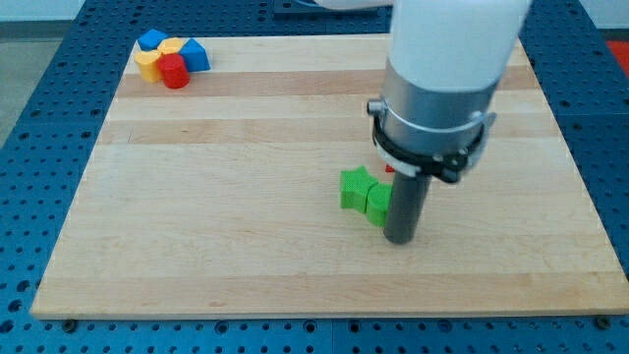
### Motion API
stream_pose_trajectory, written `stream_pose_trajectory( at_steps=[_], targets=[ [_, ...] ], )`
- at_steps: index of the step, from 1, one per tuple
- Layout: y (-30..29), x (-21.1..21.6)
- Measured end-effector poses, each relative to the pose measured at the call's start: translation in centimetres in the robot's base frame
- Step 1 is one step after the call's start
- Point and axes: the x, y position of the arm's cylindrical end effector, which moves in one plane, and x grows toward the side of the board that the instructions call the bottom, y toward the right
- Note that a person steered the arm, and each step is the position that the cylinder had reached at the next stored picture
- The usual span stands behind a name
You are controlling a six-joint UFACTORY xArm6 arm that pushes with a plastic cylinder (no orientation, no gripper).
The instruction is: Move the green blocks to the center of the board
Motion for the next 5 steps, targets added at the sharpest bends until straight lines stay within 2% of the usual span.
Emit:
stream_pose_trajectory(
  at_steps=[2,3,4,5],
  targets=[
    [-4.3,-5.6],
    [-4.3,-4.6],
    [-1.0,-1.3],
    [2.2,-3.3]
  ],
)
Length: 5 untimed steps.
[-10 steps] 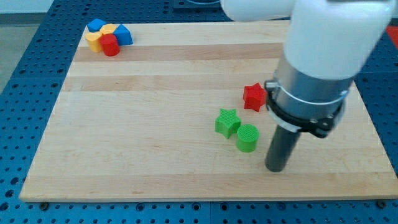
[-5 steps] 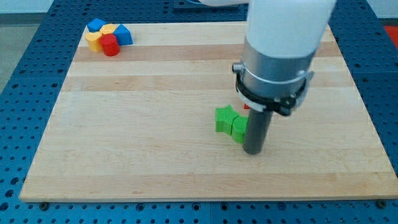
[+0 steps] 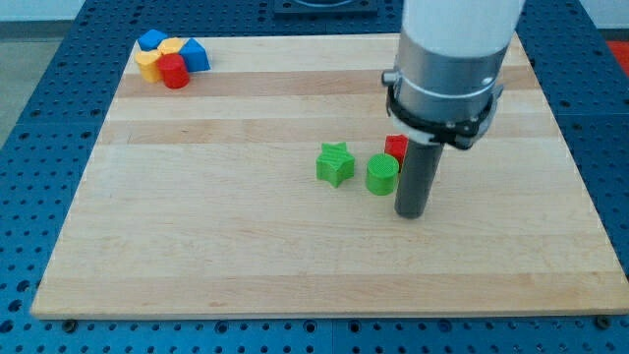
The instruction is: Move the green blocks to the center of the board
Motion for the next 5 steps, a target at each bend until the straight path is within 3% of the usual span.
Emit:
stream_pose_trajectory(
  at_steps=[1,2,3,5],
  targets=[
    [-3.1,-2.6],
    [-7.4,-2.6],
    [-7.6,-3.3],
    [0.3,-3.4]
  ],
)
